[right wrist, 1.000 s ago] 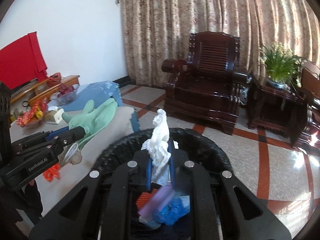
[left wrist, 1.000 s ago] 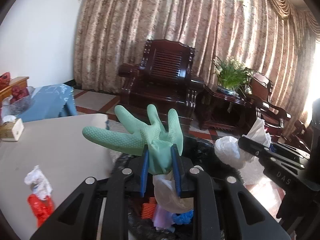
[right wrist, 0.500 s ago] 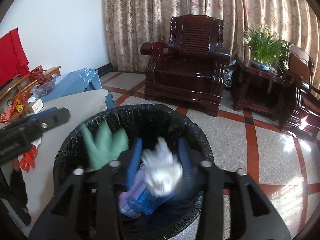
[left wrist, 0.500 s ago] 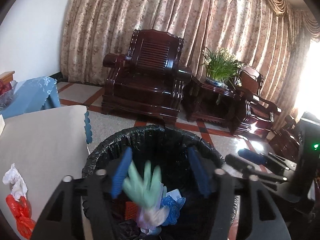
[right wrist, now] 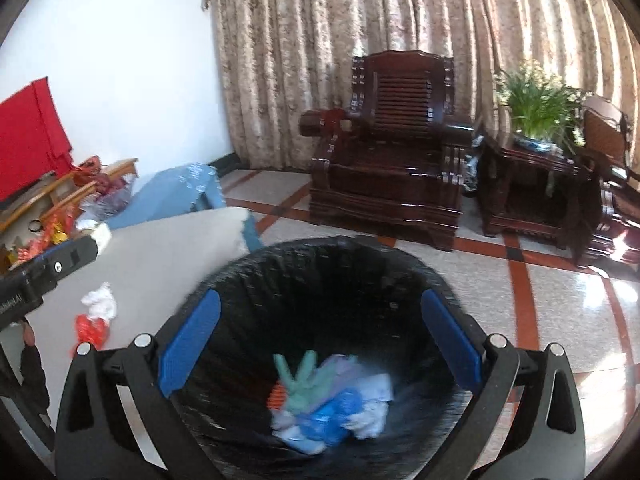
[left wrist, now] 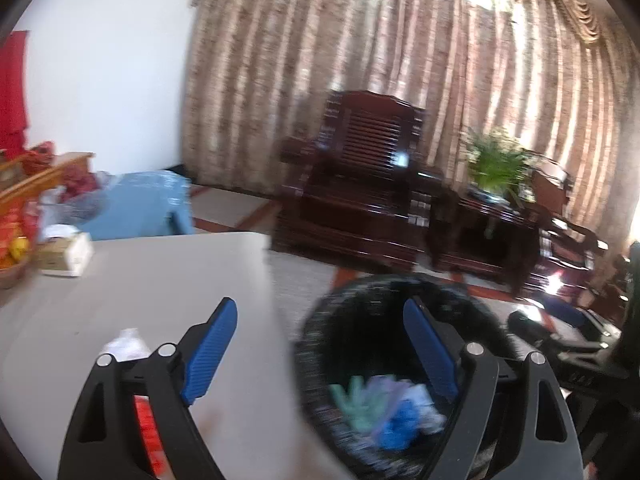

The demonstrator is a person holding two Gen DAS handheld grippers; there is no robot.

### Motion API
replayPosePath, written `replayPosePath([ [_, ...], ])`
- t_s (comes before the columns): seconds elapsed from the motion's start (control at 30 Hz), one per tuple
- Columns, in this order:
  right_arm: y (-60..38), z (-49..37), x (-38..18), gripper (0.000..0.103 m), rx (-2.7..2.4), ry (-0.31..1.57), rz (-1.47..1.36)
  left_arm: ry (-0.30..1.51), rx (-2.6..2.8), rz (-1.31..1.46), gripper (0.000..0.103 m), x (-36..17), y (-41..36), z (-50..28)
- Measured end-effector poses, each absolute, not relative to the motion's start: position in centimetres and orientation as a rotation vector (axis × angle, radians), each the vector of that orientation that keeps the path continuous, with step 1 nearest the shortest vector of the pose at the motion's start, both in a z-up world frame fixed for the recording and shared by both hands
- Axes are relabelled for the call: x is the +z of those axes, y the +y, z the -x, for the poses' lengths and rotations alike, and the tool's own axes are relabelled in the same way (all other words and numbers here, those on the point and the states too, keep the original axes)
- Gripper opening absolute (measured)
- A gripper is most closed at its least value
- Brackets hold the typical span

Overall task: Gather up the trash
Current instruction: 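Move both tools back over the red bag and white tissue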

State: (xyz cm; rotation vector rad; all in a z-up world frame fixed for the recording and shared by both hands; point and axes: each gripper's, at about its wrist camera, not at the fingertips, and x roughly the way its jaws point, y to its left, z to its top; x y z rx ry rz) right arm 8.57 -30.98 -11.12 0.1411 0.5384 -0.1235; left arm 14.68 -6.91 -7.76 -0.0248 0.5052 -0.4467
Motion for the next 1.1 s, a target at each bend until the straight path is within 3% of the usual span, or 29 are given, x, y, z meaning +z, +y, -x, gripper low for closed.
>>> replayPosePath([
  [0.43,-19.2,-11.7,-11.3,0.098,0.089,0.514,-0.096,0.518,-0.145,0.013,0.084,-10.2,5.1,-12.4],
  [1.1,-16.8,-14.2,-14.7,0.098,0.112,0.575,-0.042,0.697,-0.094,0.055,0.083,-18.5,5.1,-16.1],
])
